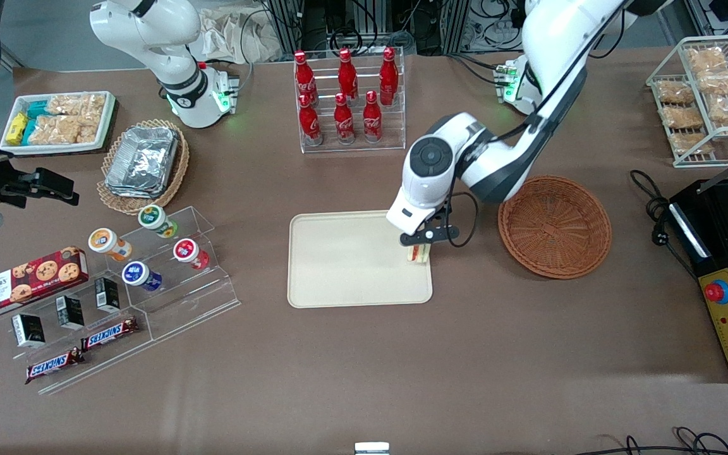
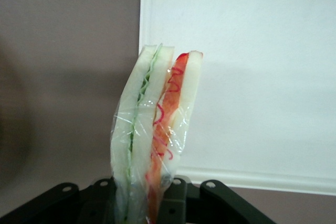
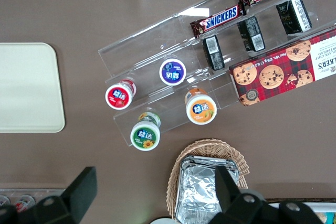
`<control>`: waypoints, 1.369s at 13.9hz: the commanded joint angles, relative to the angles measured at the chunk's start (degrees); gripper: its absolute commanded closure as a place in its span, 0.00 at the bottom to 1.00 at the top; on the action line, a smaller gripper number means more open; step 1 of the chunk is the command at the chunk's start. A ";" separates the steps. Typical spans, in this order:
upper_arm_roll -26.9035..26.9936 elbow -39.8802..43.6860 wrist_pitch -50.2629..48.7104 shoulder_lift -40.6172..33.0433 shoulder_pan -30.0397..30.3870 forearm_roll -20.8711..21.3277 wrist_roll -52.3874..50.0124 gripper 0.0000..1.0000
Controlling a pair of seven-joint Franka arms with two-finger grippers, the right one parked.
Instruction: Place sandwich from basket to tray
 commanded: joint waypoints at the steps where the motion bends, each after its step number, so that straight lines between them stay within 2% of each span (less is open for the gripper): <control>1: -0.21 0.91 2.93 4.17 -0.80 4.75 -0.63 1.00; 4: -0.12 0.91 4.00 5.85 -1.50 5.29 -0.37 1.00; 5: -0.12 1.00 3.91 5.85 -1.42 5.81 -0.37 0.59; 6: -0.12 1.09 4.00 5.76 -1.50 5.99 -1.07 0.01; 15: -0.12 3.19 3.48 4.80 -1.24 5.03 -2.64 0.00; 17: -0.21 6.87 -0.63 3.14 -0.98 4.94 -5.72 0.00; 19: -0.21 12.75 -9.57 0.16 -0.89 4.94 -6.61 0.00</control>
